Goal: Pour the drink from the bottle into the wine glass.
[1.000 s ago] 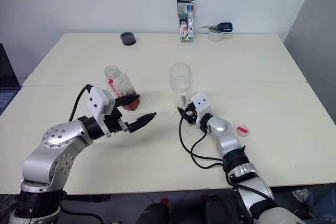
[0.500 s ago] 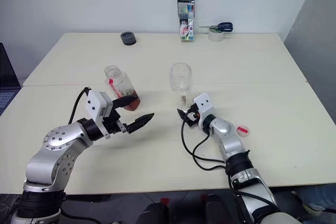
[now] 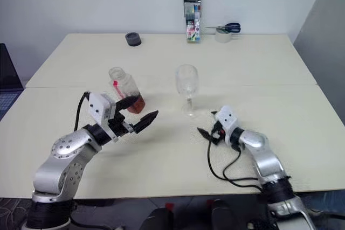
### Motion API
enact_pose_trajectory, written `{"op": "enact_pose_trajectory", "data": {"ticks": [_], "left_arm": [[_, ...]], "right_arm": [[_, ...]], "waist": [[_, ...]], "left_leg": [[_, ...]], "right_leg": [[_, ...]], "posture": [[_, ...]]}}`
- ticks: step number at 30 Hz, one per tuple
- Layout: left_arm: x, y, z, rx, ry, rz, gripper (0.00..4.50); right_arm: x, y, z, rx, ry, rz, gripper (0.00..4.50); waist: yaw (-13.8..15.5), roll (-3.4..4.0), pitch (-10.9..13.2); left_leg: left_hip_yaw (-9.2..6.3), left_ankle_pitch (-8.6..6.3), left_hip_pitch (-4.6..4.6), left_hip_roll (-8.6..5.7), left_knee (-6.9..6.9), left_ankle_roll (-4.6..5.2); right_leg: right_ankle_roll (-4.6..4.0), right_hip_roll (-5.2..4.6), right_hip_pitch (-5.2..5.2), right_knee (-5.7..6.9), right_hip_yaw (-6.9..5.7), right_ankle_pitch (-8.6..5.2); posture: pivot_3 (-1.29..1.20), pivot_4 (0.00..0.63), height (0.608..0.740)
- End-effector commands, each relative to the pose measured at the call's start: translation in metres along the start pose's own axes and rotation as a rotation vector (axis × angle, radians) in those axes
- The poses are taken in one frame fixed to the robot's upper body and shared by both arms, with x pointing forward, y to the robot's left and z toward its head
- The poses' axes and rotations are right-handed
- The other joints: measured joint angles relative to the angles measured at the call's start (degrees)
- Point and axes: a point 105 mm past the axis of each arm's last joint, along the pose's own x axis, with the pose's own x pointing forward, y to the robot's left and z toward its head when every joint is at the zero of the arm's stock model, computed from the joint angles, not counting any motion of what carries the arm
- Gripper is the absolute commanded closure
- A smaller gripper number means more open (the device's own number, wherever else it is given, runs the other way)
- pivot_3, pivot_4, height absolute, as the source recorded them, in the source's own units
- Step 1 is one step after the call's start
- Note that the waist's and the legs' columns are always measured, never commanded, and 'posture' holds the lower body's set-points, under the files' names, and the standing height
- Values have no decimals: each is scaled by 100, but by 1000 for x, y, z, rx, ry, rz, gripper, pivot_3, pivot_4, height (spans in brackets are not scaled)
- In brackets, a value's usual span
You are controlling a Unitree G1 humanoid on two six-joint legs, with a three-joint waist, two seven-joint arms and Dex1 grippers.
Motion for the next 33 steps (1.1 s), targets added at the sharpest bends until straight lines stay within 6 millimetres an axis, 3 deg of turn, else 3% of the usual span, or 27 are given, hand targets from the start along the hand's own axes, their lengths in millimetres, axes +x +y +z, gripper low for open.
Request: {"op": "enact_pose_trajectory", "data": {"ticks": [1, 5, 11, 18, 33], "left_arm": [[-7, 7, -2, 42, -24, 110, 0], [-13, 16, -18, 44, 12, 174, 0], [-10, 39, -29, 37, 28, 203, 0], [-1, 58, -28, 28, 10, 242, 0], [16, 78, -29, 51, 15, 216, 0]], "right_arm": [[-12, 23, 40, -53, -94, 126, 38], [-20, 36, 57, -32, -121, 182, 38], [-17, 38, 62, -24, -121, 177, 38], [-15, 37, 64, -24, -124, 157, 38], [-14, 39, 69, -44, -131, 157, 38]], "waist": [[12, -1, 1], [53, -2, 1], [120, -3, 1], [148, -3, 1], [146, -3, 1]], "left_leg": [[-1, 0, 1, -1, 1, 0], [-12, 0, 7, -1, 8, 0], [-18, 0, 14, -4, 10, 0], [-22, 0, 13, -4, 8, 0], [-24, 0, 13, -4, 7, -1]], "right_leg": [[0, -1, 1, 1, 0, 0], [1, 1, 17, 0, -14, 0], [2, 0, 38, -17, -24, 0], [6, -1, 47, -38, -28, 2], [8, -1, 49, -43, -30, 4]], "posture": [[0, 150, 740], [0, 150, 740], [0, 150, 740], [0, 150, 740], [0, 150, 740]]}}
